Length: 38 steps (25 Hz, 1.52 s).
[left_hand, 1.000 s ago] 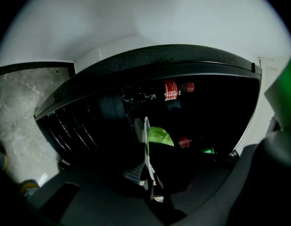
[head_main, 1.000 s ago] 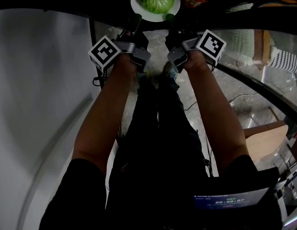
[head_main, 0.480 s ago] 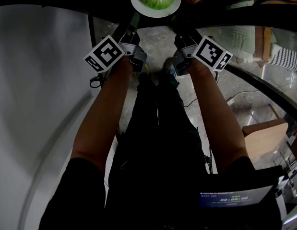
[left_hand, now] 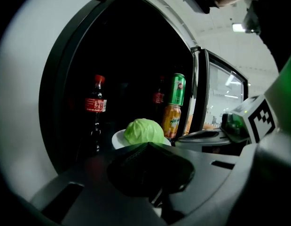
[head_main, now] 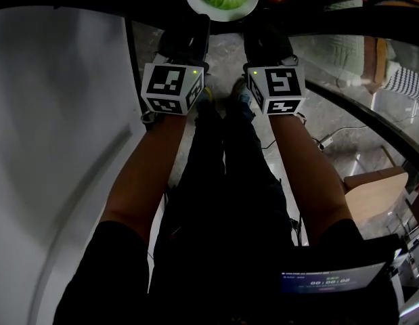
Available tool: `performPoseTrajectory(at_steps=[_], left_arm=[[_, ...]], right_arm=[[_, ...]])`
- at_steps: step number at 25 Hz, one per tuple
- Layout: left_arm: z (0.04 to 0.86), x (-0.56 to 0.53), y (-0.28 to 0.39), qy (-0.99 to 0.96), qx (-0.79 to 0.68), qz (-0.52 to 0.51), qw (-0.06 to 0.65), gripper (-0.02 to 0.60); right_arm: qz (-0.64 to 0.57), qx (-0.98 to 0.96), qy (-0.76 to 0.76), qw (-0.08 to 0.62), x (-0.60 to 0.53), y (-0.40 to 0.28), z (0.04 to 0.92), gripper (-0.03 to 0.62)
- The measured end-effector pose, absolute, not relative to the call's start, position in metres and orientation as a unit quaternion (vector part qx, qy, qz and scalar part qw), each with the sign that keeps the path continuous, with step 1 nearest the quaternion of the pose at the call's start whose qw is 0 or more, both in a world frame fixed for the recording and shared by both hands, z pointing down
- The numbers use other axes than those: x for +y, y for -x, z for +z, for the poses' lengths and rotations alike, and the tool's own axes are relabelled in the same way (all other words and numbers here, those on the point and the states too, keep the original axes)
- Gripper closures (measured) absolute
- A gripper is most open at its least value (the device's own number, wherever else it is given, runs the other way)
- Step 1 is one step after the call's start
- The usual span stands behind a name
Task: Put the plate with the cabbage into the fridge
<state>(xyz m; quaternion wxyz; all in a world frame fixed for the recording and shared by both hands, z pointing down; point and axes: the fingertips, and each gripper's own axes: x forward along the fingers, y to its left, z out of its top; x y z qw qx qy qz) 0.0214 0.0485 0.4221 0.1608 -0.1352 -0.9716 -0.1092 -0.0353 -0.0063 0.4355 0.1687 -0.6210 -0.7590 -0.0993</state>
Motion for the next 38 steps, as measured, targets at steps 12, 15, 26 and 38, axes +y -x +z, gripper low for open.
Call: performPoseTrajectory(at_steps=[12, 15, 26, 38], left_arm=[[0.445, 0.044, -0.021, 0.124, -0.971, -0.086, 0.187, 0.580], [0.444, 0.046, -0.019, 0.125, -0.970, -0.088, 0.188, 0.580], [0.443, 0.063, -0.007, 0.129, -0.967, -0.100, 0.196, 0.580], [0.440, 0.076, 0.005, 0.140, -0.963, -0.105, 0.206, 0.580]], right_arm=[[-0.119, -0.751, 0.631, 0.153, 0.003, 0.028, 0.442, 0.589], [-0.117, -0.751, 0.633, 0.149, 0.006, 0.030, 0.442, 0.589], [-0.119, -0.749, 0.632, 0.160, 0.021, 0.041, 0.442, 0.589], [-0.118, -0.749, 0.631, 0.166, 0.033, 0.053, 0.443, 0.589]])
